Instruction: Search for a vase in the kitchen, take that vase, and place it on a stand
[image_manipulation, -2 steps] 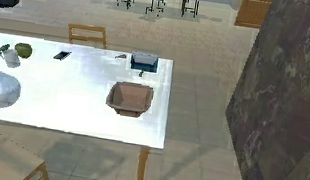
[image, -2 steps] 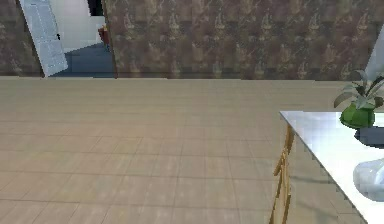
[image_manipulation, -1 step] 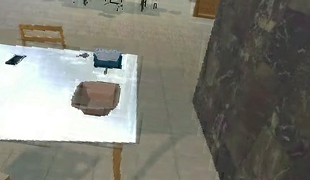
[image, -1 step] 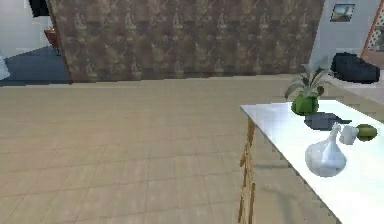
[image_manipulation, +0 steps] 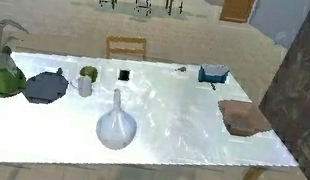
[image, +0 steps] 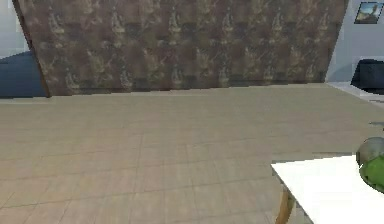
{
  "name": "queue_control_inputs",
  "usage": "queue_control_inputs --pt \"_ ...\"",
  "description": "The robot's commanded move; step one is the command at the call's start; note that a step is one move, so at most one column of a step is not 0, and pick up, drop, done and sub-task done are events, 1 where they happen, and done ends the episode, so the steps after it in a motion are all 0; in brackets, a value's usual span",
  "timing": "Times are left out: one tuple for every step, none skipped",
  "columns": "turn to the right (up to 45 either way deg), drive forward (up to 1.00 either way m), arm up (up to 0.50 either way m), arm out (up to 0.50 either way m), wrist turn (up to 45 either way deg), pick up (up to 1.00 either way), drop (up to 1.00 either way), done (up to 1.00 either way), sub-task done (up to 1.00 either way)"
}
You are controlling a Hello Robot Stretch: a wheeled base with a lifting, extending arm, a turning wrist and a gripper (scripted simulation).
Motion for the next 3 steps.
queue_control_inputs --pt "6.0 0.0 0.0 0.0 0.0 0.0 0.0 0.0 0.0" --pt "0.0 0.35 0.0 0.0 0.0 0.0 0.0 0.0 0.0" --pt "15.0 0.0 0.0 0.0 0.0 0.0 0.0 0.0 0.0"
